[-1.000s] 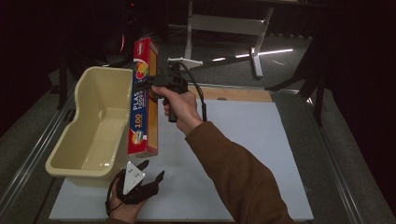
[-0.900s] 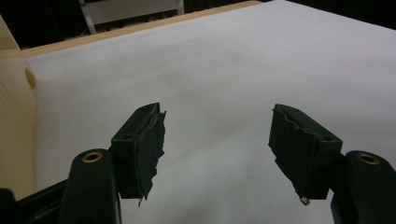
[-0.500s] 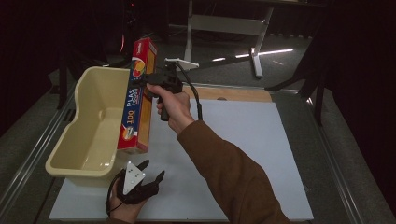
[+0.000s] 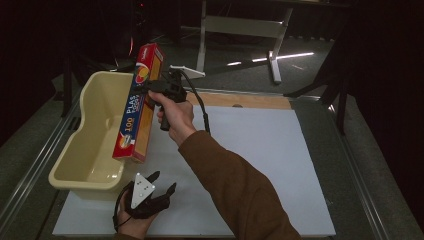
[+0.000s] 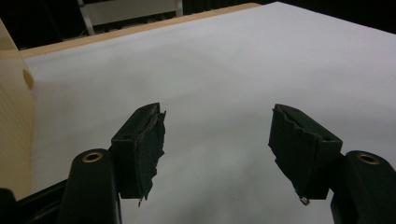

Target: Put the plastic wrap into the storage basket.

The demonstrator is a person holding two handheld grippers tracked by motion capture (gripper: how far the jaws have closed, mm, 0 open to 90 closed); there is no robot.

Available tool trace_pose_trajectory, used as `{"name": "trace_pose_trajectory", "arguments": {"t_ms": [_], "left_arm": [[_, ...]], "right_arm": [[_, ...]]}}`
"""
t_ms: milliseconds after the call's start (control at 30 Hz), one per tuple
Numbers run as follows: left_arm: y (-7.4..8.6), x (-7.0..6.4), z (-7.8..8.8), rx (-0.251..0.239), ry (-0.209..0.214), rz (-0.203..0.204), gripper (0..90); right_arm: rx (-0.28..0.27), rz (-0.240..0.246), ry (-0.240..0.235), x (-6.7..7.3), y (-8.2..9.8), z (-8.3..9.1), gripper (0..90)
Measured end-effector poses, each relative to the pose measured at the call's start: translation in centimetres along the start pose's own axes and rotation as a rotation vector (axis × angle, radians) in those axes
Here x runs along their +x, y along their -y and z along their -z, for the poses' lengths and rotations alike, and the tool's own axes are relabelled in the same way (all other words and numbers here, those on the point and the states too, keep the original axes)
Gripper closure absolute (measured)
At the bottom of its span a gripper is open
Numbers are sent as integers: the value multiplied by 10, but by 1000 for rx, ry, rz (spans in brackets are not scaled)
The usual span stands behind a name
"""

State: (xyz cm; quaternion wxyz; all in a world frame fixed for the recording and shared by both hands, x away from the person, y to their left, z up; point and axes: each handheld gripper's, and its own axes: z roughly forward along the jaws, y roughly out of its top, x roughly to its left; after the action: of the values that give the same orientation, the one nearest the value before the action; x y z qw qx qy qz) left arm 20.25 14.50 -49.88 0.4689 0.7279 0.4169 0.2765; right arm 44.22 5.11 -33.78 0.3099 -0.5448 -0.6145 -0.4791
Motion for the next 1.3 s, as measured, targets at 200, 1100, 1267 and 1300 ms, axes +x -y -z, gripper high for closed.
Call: {"name": "trace_pose_trajectory", "arguments": {"t_ms": [200,1100,1267,1300], "left_arm": [[0,1,1,-3,-1,-1,350],[-1,-4,2,-15,-13,-38,350],[-1,-4,2,-16,-14,-39,350],[-1,-4,2,-16,-14,-39,350]], "right_arm": [[11,-4,3,-1,2,-16,403],[17,-20,44,-5,17,-66,403],[17,6,81,-7,22,-74,403],[15,3,84,-8,22,-75,403]]}}
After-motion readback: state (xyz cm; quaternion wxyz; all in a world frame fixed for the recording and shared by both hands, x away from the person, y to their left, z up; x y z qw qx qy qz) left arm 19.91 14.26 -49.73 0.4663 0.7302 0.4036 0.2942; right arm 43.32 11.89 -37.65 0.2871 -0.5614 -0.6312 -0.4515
